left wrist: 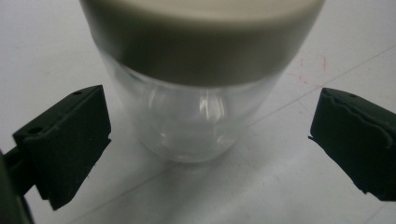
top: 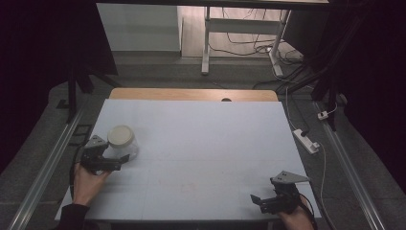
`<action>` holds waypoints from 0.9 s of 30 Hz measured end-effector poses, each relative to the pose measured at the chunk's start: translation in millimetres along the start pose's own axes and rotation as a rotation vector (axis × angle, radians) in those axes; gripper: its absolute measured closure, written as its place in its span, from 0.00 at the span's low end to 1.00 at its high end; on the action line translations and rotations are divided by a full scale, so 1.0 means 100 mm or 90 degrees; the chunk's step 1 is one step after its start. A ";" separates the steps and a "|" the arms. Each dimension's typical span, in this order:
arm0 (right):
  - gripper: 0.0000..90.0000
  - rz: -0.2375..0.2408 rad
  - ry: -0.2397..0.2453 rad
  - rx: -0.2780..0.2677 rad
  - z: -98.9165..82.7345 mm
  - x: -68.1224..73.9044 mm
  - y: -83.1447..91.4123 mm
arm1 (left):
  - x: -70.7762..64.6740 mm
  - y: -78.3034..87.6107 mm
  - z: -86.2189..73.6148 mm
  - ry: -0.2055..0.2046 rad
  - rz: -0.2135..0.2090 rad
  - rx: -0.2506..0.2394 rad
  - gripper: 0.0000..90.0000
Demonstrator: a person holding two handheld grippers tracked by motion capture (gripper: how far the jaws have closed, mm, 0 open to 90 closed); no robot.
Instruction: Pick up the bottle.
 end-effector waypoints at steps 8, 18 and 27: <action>0.00 0.000 0.000 0.001 0.00 0.00 0.00 | 0.05 -0.10 0.12 -0.003 0.001 -0.004 0.00; 0.00 0.001 -0.001 0.003 0.00 0.00 0.00 | 0.07 -0.22 0.24 -0.014 0.006 -0.002 0.00; 0.00 0.002 0.000 0.003 0.00 0.00 -0.01 | 0.08 -0.29 0.28 -0.012 0.024 0.004 0.03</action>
Point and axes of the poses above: each handheld gripper's, and its own axes: y roughly backward along the jaws, z roughly out of its top, x roughly to its left, the point moved 3 cm from there along -y, roughly forward along the jaws, and after that the axes turned 6 degrees about x, right-handed, at the moved point
